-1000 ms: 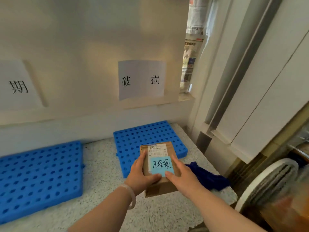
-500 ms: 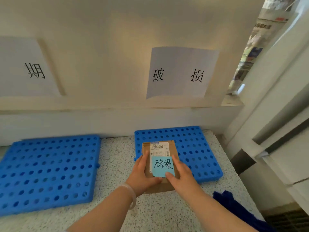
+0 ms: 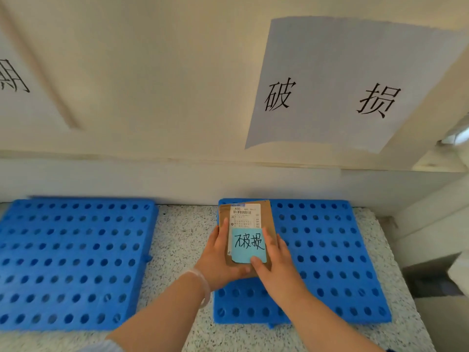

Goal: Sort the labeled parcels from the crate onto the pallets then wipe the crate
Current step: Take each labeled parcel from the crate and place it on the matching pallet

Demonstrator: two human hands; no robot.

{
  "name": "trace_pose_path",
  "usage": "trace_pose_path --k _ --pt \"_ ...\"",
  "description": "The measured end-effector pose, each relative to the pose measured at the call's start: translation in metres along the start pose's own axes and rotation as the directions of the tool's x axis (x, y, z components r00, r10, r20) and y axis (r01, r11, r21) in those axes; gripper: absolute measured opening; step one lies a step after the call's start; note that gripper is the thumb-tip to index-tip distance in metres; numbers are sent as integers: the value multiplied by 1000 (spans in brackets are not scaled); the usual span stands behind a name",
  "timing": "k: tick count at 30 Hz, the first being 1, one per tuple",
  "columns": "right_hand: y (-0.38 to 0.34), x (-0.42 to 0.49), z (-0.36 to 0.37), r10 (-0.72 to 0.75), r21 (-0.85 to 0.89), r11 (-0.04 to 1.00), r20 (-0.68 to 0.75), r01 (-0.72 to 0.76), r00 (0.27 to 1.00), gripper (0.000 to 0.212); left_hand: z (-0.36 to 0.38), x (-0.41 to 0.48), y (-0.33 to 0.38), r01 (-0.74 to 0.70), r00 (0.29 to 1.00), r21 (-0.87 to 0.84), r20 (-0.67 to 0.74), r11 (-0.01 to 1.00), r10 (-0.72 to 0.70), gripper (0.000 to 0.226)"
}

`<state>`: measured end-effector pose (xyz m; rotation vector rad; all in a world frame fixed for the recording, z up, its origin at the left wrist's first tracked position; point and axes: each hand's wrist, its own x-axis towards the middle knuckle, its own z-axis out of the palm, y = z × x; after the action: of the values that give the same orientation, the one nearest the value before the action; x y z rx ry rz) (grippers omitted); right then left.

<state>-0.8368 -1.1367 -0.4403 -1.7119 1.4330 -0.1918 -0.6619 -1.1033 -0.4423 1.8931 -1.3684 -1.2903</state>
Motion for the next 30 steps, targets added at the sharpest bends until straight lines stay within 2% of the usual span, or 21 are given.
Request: trace_pose_path --k 3,12,16,20,25,30 --pt "-4 18 0 -9 2 1000 -28 9 1000 74 -9 20 0 -6 1000 2 -8 1000 6 137" --pt "-15 36 3 -20 -57 998 -81 15 997 75 -27 43 -4 -66 997 101 -26 993 68 125" --pt "-19 33 -4 -2 -93 996 -39 -2 999 75 -30 39 -1 -32 999 151 -16 988 35 124" --pt "-22 9 -19 12 -169 985 -62 -22 998 73 -36 18 8 2 997 245 -80 970 18 116" --pt "-18 -57 -32 -31 -286 958 -129 -8 991 81 -27 -37 21 -111 988 526 -32 843 150 96" --pt "-6 -146 -33 -12 -391 917 -229 -81 973 89 11 -91 47 -292 940 618 44 730 339 91"
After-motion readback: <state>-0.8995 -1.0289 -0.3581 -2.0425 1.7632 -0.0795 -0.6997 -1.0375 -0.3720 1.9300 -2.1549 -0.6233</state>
